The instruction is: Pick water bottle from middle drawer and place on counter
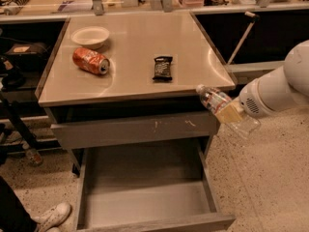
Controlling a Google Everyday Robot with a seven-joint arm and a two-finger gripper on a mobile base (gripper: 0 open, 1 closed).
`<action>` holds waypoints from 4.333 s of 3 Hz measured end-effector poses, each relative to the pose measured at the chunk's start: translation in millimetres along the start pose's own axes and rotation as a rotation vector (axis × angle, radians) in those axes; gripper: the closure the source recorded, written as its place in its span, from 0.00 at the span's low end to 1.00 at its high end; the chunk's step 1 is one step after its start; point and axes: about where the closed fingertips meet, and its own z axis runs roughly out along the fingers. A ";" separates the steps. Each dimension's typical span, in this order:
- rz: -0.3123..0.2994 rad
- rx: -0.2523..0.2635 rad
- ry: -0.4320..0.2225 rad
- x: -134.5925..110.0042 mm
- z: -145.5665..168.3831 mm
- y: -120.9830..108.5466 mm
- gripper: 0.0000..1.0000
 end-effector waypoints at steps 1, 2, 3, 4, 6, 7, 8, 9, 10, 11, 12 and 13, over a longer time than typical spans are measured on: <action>-0.026 0.030 -0.019 -3.4 -17.2 -1.9 1.00; -0.026 0.030 -0.019 -3.7 -17.4 -1.9 1.00; -0.021 0.036 -0.053 -28.8 -24.1 -11.4 1.00; -0.036 0.055 -0.100 -97.6 -36.1 -35.0 1.00; -0.030 0.059 -0.138 -124.5 -34.6 -47.4 1.00; -0.038 0.067 -0.167 -158.5 -31.5 -61.0 1.00; -0.054 0.069 -0.176 -188.3 -19.6 -72.4 1.00; -0.072 0.066 -0.178 -217.3 -1.9 -85.9 1.00; -0.099 0.059 -0.183 -251.0 20.9 -97.2 1.00; -0.120 0.051 -0.189 -278.9 45.0 -104.5 1.00; -0.140 0.048 -0.194 -300.7 63.9 -108.0 1.00; -0.160 0.050 -0.204 -318.5 77.9 -108.2 1.00</action>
Offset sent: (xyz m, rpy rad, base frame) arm -0.0043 -0.0033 0.0139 -0.0181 -0.0316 0.0063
